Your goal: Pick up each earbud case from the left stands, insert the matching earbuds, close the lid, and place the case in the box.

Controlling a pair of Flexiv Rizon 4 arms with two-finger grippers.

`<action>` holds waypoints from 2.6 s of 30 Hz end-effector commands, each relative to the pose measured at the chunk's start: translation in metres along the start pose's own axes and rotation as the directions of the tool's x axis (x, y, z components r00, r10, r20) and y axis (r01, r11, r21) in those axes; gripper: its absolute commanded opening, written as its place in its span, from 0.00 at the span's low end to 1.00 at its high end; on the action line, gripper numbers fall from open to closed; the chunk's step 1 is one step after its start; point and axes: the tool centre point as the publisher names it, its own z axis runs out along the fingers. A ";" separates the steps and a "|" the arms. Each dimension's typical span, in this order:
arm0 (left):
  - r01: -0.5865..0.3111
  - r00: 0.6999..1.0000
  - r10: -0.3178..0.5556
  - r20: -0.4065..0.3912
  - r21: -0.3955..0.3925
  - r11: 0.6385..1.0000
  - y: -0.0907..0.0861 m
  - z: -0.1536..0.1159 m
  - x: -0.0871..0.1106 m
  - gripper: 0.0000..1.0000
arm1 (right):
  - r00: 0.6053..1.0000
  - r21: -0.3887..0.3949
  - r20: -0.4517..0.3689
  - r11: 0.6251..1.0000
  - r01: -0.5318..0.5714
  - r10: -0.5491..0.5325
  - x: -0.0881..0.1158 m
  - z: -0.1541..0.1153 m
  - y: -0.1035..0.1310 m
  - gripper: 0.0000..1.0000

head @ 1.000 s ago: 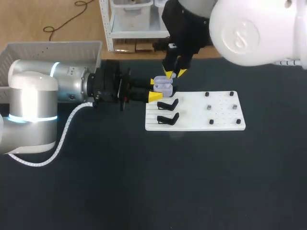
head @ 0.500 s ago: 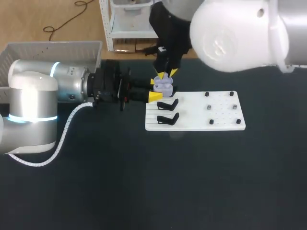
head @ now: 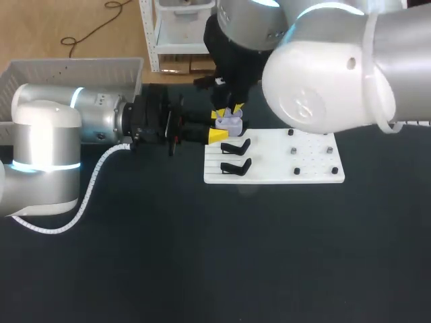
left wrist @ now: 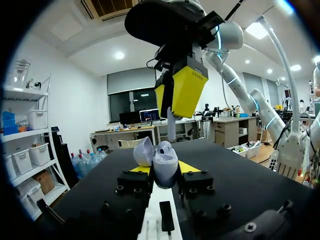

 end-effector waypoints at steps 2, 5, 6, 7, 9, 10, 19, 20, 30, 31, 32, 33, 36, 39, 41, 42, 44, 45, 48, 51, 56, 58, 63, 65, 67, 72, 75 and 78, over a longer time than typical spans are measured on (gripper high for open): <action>-0.002 1.000 0.002 0.000 -0.005 1.000 -0.001 0.000 0.000 0.00 | 0.999 0.006 0.033 1.000 -0.002 0.001 0.006 0.004 -0.002 0.00; -0.002 1.000 0.002 0.000 -0.005 1.000 -0.001 0.000 0.000 0.00 | 1.000 0.010 0.030 1.000 0.003 -0.004 0.005 0.007 -0.001 0.00; -0.002 1.000 0.002 0.000 -0.005 1.000 -0.001 0.000 0.000 0.00 | 1.000 0.010 0.029 1.000 0.004 -0.004 0.005 0.007 -0.001 0.00; -0.002 1.000 0.002 0.000 -0.005 1.000 -0.001 0.000 0.000 0.00 | 1.000 0.010 0.028 1.000 0.005 -0.005 0.005 0.008 -0.001 0.00; -0.002 1.000 0.002 0.000 -0.005 1.000 -0.001 0.000 0.000 0.00 | 1.000 0.008 0.026 1.000 0.005 -0.005 0.004 0.008 -0.001 0.00; -0.002 1.000 0.002 0.000 -0.005 1.000 -0.001 0.000 0.000 0.00 | 1.000 0.007 0.025 1.000 0.005 -0.005 0.004 0.009 -0.001 0.00; -0.002 1.000 0.002 0.000 -0.005 1.000 -0.001 0.000 0.000 0.00 | 1.000 0.003 0.022 1.000 0.009 -0.009 0.000 0.012 0.000 0.00; -0.002 1.000 0.002 0.000 -0.005 1.000 -0.001 0.000 0.000 0.00 | 1.000 0.003 0.022 1.000 0.009 -0.009 0.000 0.013 0.000 0.00; -0.002 1.000 0.002 0.000 -0.005 1.000 -0.001 0.000 0.000 0.00 | 1.000 0.008 0.026 1.000 0.003 -0.003 -0.003 0.016 -0.002 0.00; -0.002 1.000 0.002 0.000 -0.005 1.000 -0.001 0.000 0.000 0.00 | 1.000 0.008 0.026 1.000 0.002 -0.003 -0.003 0.016 -0.002 0.00; -0.002 1.000 0.002 0.000 -0.005 1.000 -0.001 0.000 0.000 0.00 | 1.000 0.008 0.024 1.000 0.002 -0.002 -0.003 0.016 -0.002 0.00; -0.002 1.000 0.002 0.000 -0.005 1.000 -0.001 0.000 0.000 0.00 | 1.000 0.009 0.023 1.000 0.002 -0.002 -0.003 0.017 -0.002 0.00; -0.002 1.000 0.002 0.000 -0.005 1.000 -0.001 0.000 0.000 0.00 | 1.000 0.010 0.018 1.000 0.001 -0.001 -0.003 0.018 -0.003 0.00; -0.002 1.000 0.002 0.000 -0.005 1.000 -0.001 0.000 0.000 0.00 | 1.000 0.011 0.014 1.000 0.000 0.000 -0.004 0.020 -0.003 0.00; -0.002 1.000 0.002 0.000 -0.005 1.000 -0.001 0.000 0.000 0.00 | 1.000 0.012 0.011 1.000 -0.001 0.001 -0.004 0.020 -0.004 0.00; -0.002 1.000 0.002 0.000 -0.005 1.000 -0.001 0.000 0.000 0.00 | 1.000 0.012 0.010 1.000 -0.001 0.001 -0.004 0.021 -0.004 0.00; -0.002 1.000 0.002 0.000 -0.005 1.000 -0.001 0.000 0.000 0.00 | 1.000 0.013 0.007 1.000 -0.002 0.002 -0.005 0.021 -0.004 0.00; -0.002 1.000 0.002 0.000 -0.005 1.000 -0.001 0.000 0.000 0.00 | 1.000 0.013 0.007 1.000 -0.002 0.002 -0.005 0.022 -0.004 0.00; -0.002 1.000 0.002 0.000 -0.005 1.000 -0.001 0.000 0.000 0.00 | 1.000 0.014 0.003 1.000 -0.002 0.002 -0.005 0.023 -0.004 0.00; -0.002 1.000 0.002 0.000 -0.005 1.000 -0.001 0.000 0.000 0.00 | 1.000 0.015 -0.001 1.000 -0.003 0.003 -0.006 0.024 -0.004 0.00; -0.002 1.000 0.002 0.000 -0.005 1.000 -0.001 0.000 0.000 0.00 | 1.000 0.017 -0.004 1.000 -0.003 0.003 -0.007 0.024 -0.005 0.00; -0.002 1.000 0.002 0.000 -0.005 1.000 -0.001 0.000 0.000 0.00 | 1.000 0.018 -0.006 1.000 -0.001 0.001 -0.008 0.024 -0.004 0.00; -0.002 1.000 0.002 0.000 -0.005 1.000 -0.001 0.000 0.000 0.00 | 1.000 0.023 -0.020 1.000 0.003 -0.003 -0.009 0.027 -0.003 0.00; -0.002 1.000 0.002 0.000 -0.005 1.000 -0.001 0.000 0.000 0.00 | 1.000 0.027 -0.029 1.000 0.001 0.000 -0.009 0.029 -0.004 0.04; -0.002 1.000 0.002 0.000 -0.005 1.000 -0.001 0.000 0.000 0.00 | 0.999 0.027 -0.034 1.000 -0.002 0.003 -0.009 0.030 -0.004 0.82; -0.002 1.000 0.002 0.000 -0.005 1.000 -0.001 0.000 0.000 0.00 | 0.999 0.029 -0.035 1.000 -0.007 0.008 -0.005 0.024 -0.004 1.00; -0.002 1.000 0.002 0.000 -0.005 1.000 -0.001 0.000 0.000 0.00 | 1.000 0.010 -0.014 1.000 -0.007 0.007 -0.002 0.013 -0.003 1.00; -0.002 1.000 0.002 0.000 -0.005 1.000 -0.001 0.000 0.000 0.00 | 1.000 -0.008 0.001 1.000 -0.021 0.021 -0.001 -0.001 -0.002 1.00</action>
